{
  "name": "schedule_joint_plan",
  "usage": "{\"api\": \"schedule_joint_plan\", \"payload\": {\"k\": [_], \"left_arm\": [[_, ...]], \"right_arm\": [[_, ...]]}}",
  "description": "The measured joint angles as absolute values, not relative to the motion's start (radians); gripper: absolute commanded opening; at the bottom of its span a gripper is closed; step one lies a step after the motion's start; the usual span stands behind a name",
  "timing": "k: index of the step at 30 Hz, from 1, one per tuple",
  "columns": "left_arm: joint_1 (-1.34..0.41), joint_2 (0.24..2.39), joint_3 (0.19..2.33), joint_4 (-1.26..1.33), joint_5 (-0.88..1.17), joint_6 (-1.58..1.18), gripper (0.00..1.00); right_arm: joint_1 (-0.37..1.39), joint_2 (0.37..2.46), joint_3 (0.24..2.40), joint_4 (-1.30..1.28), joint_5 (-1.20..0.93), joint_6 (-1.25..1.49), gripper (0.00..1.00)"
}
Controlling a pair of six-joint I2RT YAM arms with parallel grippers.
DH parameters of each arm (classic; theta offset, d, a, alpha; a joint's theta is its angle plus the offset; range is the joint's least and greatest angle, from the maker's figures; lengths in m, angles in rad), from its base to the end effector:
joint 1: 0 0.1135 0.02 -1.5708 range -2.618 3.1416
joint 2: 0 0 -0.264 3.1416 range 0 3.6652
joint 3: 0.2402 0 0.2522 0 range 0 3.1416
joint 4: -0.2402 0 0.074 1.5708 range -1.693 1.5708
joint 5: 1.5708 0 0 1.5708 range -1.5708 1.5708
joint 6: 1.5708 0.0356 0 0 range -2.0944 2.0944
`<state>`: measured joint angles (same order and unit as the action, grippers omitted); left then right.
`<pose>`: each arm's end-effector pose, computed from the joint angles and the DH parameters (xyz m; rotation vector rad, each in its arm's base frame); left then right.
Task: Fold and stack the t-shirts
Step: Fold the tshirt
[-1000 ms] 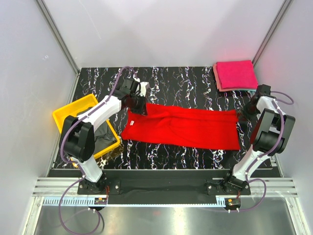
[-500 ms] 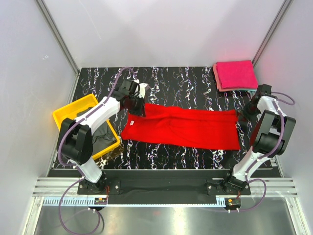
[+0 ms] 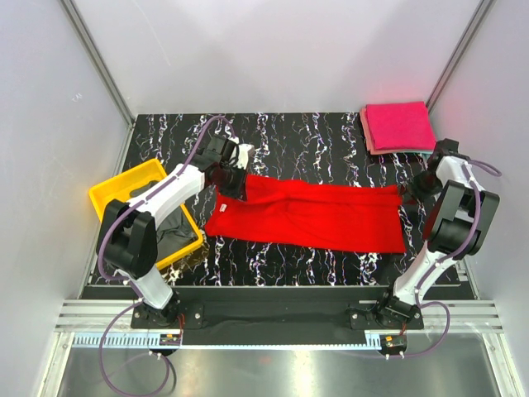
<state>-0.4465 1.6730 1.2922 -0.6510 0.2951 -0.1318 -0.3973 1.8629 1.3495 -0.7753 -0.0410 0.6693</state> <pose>0.3131 -0.1614 0.2480 0.5224 2.5984 -0.5858 0.3412 -0.1416 0.1930 1.4496 2.4718 0.1134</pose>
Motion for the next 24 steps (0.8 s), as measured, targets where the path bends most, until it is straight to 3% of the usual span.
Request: {"api": "schedule_joint_plan", "payload": {"k": [24], "left_arm": [[-0.448, 1.673, 1.293, -0.651, 0.326, -0.132, 0.00]], "right_arm": [[-0.375, 2.007, 1.509, -0.876, -0.009, 0.750, 0.41]]}}
